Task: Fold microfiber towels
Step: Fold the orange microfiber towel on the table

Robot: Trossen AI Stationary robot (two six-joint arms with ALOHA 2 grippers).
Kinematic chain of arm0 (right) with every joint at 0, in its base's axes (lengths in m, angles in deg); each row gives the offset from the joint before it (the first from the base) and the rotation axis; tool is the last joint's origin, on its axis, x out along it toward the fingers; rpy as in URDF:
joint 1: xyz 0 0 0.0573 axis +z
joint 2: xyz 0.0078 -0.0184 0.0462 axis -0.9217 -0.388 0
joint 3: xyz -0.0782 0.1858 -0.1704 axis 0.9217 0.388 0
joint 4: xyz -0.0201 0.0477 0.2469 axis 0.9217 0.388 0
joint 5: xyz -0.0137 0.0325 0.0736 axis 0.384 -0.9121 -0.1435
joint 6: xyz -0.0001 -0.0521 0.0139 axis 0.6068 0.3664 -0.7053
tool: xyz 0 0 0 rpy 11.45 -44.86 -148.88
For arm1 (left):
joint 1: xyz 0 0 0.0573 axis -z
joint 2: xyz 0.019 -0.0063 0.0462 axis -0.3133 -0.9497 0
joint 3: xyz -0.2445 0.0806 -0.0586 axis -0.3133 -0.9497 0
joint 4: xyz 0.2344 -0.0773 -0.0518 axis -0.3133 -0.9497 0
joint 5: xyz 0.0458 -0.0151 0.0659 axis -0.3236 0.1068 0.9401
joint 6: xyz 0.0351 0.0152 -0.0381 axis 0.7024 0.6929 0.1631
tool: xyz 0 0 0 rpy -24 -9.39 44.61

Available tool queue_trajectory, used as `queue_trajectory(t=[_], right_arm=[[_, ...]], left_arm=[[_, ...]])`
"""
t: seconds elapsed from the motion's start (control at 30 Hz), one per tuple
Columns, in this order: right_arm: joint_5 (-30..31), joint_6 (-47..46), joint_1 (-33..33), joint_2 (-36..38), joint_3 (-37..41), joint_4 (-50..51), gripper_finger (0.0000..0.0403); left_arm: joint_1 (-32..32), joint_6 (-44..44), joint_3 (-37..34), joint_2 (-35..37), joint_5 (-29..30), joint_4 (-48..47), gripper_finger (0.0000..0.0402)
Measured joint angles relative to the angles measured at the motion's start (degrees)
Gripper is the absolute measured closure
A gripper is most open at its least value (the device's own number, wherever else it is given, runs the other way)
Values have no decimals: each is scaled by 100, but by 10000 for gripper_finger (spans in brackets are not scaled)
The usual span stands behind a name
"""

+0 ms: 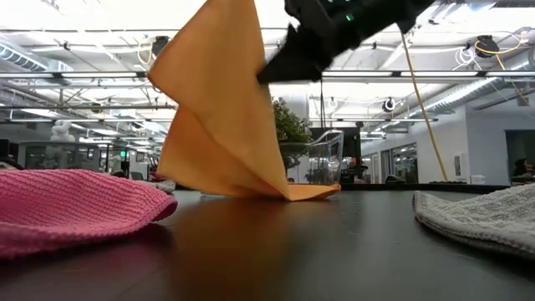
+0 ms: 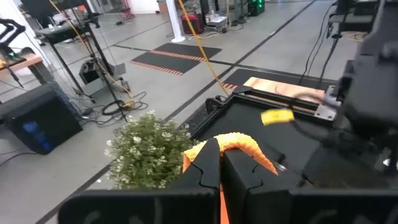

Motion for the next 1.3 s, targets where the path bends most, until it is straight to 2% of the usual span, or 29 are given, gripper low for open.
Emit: queue_trajectory(t=[0.13,0.23,0.4,0.57,0.77,0.97,1.07,1.3], right_arm=[[-700,-217,0,7,-9,-977,284],[-1100,-350,59,11,-9,-1100,284],[-1245,-177,252,7,-7,-1077,284],[-1228,-341,373,7,-7,-1002,284],[-747,-506,463,139,-7,71,284],[281,-776,572,596,-6,1423,284],[559,-967,595,709,-6,1515,284],[560,-1055,598,389,-2,1607,284]], left_arm=[[-189,47,4,-122,151,116,401],[-359,192,0,-237,16,403,401],[-600,516,7,-527,-477,1057,401],[-731,734,0,-819,-657,1376,401],[-700,737,0,-879,-668,1352,401],[-672,752,0,-871,-668,1345,401],[-674,752,0,-866,-752,1347,401],[-674,771,0,-866,-759,1347,401]])
